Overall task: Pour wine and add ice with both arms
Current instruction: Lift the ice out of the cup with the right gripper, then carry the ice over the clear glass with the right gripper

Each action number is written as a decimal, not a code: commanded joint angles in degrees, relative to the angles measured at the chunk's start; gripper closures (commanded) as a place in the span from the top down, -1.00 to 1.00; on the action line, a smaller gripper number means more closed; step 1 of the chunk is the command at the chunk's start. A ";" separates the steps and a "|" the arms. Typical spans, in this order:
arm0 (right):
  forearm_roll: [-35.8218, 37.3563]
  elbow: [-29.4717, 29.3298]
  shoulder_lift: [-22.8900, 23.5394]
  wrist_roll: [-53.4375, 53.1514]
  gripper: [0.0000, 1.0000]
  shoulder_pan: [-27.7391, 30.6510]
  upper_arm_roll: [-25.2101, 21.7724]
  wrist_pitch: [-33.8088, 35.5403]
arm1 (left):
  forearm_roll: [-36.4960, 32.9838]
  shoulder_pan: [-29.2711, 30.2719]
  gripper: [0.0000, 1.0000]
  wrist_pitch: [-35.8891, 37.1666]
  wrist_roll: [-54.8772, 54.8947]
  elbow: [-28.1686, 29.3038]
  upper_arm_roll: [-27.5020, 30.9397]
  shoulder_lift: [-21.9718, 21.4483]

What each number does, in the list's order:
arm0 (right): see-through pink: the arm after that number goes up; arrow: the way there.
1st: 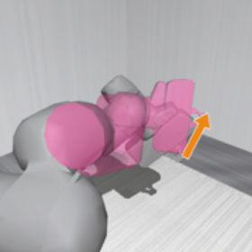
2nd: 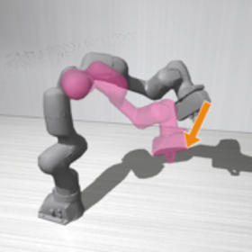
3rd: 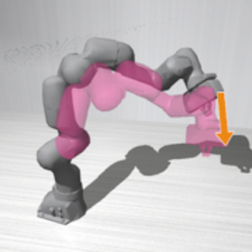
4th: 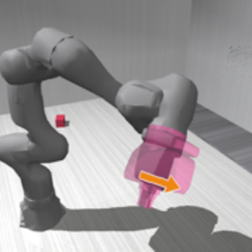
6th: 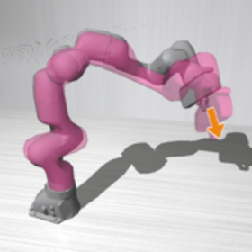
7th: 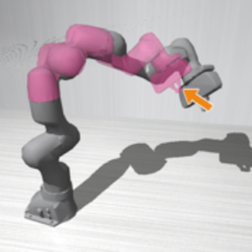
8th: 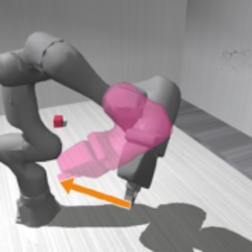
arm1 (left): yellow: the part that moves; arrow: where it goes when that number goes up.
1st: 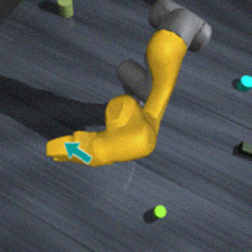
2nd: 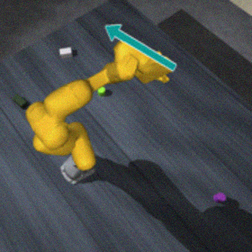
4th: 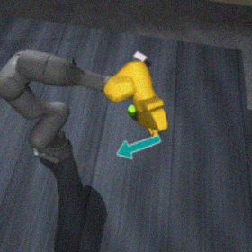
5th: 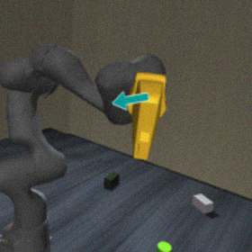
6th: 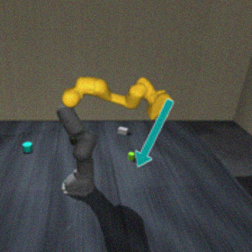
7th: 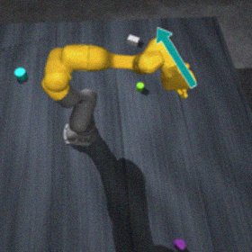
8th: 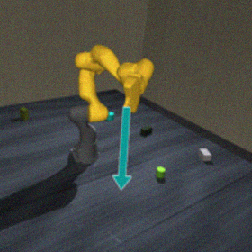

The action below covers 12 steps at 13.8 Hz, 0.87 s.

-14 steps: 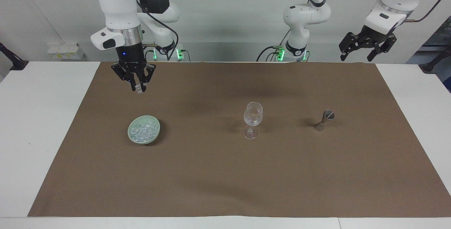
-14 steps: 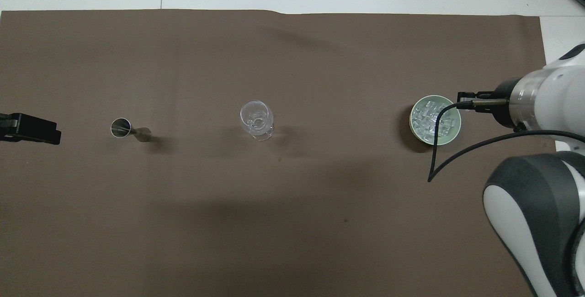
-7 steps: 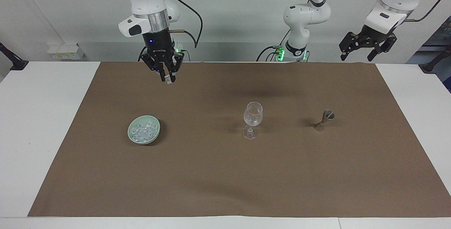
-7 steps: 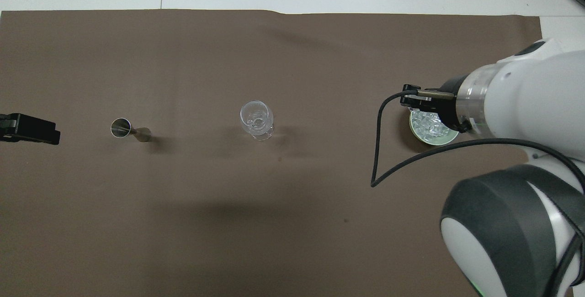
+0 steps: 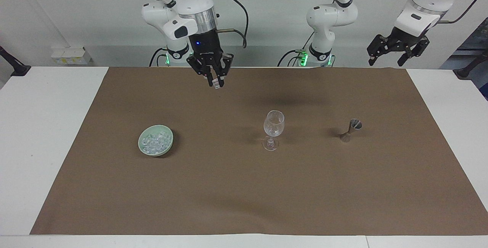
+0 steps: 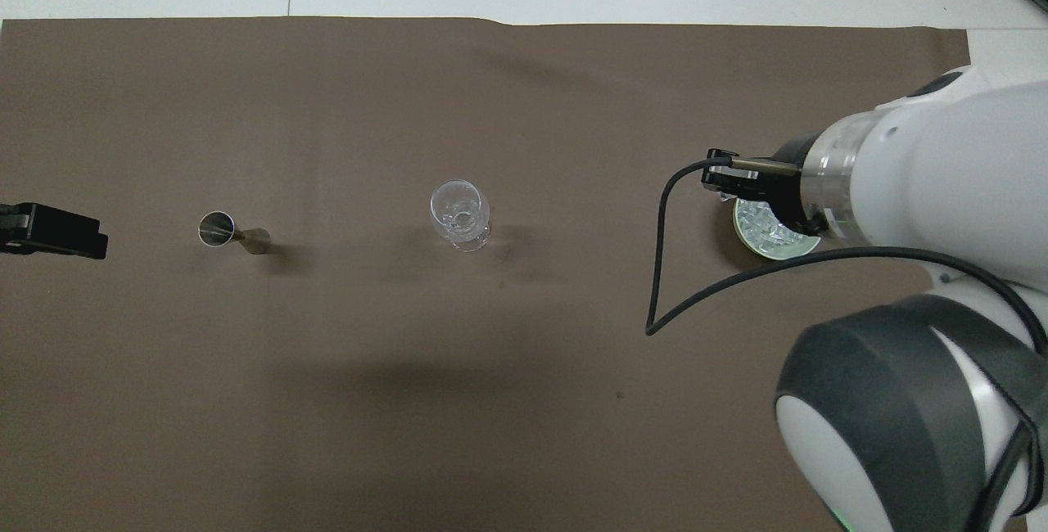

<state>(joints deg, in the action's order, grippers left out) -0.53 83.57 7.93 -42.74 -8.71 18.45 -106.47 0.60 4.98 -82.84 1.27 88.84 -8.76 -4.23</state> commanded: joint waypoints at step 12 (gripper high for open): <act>6.86 -10.09 14.30 -6.56 -1.00 -9.91 0.18 -4.97 | -0.51 0.12 1.00 0.13 0.92 1.60 0.24 -1.49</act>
<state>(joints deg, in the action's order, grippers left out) 5.31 75.17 21.03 -48.01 -17.37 18.41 -111.13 0.60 4.98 -82.84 1.27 88.84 -8.76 -4.24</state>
